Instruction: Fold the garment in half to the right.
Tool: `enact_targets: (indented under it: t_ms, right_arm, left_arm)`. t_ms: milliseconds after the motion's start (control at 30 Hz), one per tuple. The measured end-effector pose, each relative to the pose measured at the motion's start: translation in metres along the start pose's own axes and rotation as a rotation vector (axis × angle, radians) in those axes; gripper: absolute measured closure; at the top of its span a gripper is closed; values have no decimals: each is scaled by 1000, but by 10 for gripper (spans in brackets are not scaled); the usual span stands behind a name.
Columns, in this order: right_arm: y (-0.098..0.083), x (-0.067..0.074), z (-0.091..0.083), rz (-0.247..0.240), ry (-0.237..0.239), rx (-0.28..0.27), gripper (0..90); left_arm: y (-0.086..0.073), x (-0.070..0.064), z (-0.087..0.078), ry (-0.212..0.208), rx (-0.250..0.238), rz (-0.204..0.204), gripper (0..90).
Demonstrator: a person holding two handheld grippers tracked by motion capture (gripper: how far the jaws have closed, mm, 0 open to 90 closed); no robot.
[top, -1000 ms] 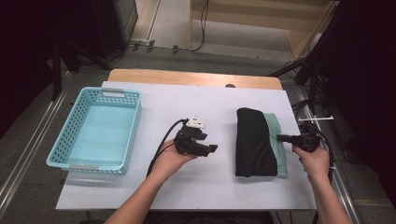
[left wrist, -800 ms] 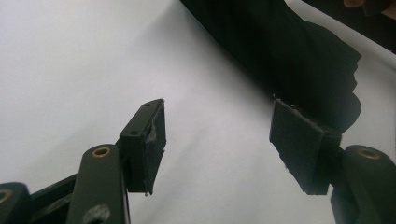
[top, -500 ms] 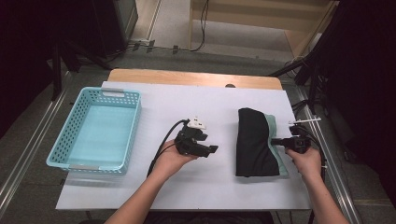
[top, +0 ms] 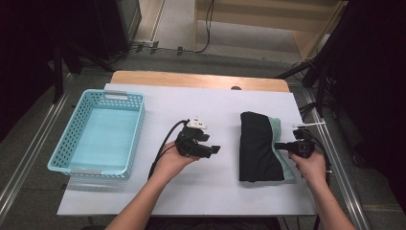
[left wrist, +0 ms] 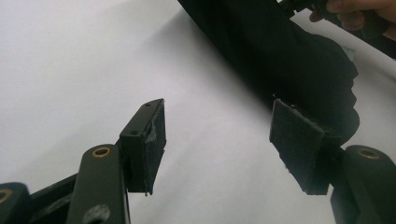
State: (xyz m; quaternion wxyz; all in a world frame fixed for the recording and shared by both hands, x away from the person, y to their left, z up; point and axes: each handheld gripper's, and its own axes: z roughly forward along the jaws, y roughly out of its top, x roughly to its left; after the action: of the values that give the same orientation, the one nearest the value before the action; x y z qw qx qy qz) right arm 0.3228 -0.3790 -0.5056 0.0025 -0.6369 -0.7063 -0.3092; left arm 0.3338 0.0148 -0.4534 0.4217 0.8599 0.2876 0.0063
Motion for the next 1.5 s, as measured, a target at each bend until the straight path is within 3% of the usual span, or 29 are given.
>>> enact_targets:
  t_ms: [333,567,733,933,1100,1500]
  right_arm:
    - [1,16,6,-32,5,-17,837]
    - [-1,16,4,-119,-93,-68,723]
    - [-3,17,-7,-164,-110,-121,660]
    - [-6,17,-24,-211,-100,-190,558]
    - [-9,18,-36,-212,-68,-224,500]
    - [-26,32,-46,-245,-7,-229,368]
  left_arm:
    - [0,1,0,2,1,-2,372]
    - [1,-1,4,-1,11,4,361]
    - [1,-2,6,-4,23,8,351]
    - [1,-2,6,-14,15,-5,345]
    - [2,0,6,-16,17,-7,329]
    - [5,1,9,-32,15,-22,277]
